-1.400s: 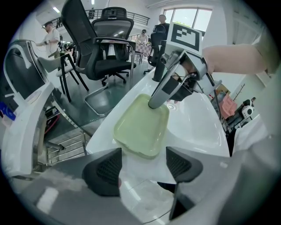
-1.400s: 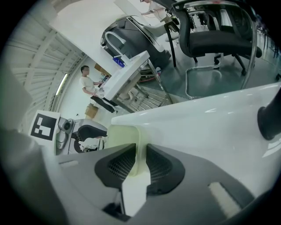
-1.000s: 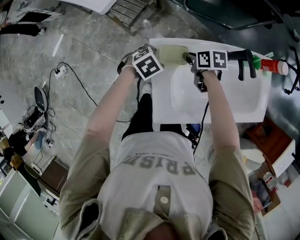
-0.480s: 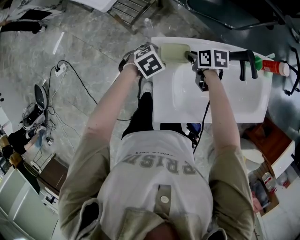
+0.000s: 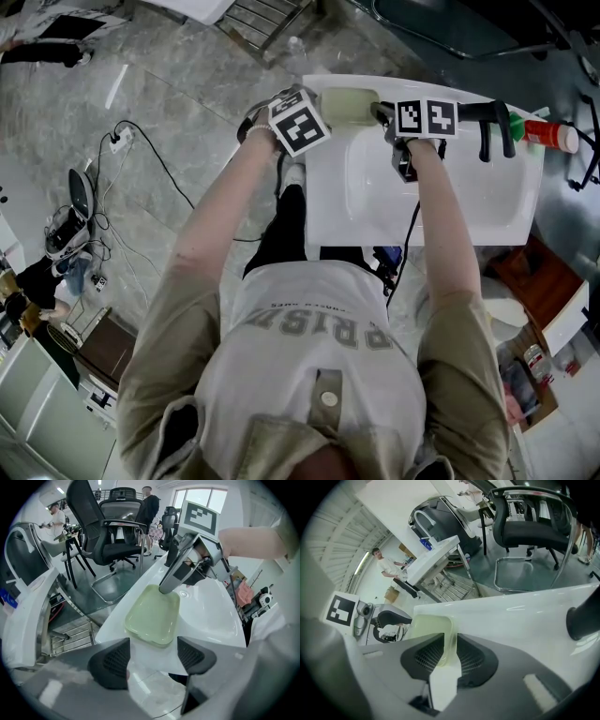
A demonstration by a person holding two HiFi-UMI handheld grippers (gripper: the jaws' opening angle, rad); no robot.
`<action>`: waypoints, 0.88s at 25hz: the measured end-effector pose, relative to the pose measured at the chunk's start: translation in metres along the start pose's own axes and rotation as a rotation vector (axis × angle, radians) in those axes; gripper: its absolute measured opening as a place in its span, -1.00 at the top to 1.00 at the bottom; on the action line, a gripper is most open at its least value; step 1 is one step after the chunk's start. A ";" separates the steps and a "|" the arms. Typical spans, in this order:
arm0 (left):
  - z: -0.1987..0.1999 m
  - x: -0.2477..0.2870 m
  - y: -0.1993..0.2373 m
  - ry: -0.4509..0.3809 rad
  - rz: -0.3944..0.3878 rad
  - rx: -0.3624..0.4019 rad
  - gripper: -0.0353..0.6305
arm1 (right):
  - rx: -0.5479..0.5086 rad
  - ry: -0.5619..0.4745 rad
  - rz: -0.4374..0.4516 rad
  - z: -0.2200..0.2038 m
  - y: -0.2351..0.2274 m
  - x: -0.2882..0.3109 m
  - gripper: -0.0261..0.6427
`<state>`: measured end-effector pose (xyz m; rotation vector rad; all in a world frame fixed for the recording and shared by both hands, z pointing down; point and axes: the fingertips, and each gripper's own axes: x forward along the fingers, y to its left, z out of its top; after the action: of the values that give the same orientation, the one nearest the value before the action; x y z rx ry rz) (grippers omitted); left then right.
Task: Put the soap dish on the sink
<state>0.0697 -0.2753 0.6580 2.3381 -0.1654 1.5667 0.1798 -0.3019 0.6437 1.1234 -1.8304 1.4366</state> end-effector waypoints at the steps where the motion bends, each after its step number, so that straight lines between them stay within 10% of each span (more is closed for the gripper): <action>1: 0.000 0.000 0.000 0.000 0.000 0.000 -0.10 | 0.000 0.000 0.000 0.000 0.000 0.000 0.66; 22: 0.007 -0.017 0.003 -0.045 0.029 -0.009 -0.10 | 0.015 -0.075 0.016 0.009 0.002 -0.014 0.64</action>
<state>0.0689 -0.2822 0.6408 2.3757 -0.2171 1.5240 0.1854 -0.3067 0.6290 1.1864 -1.8869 1.4372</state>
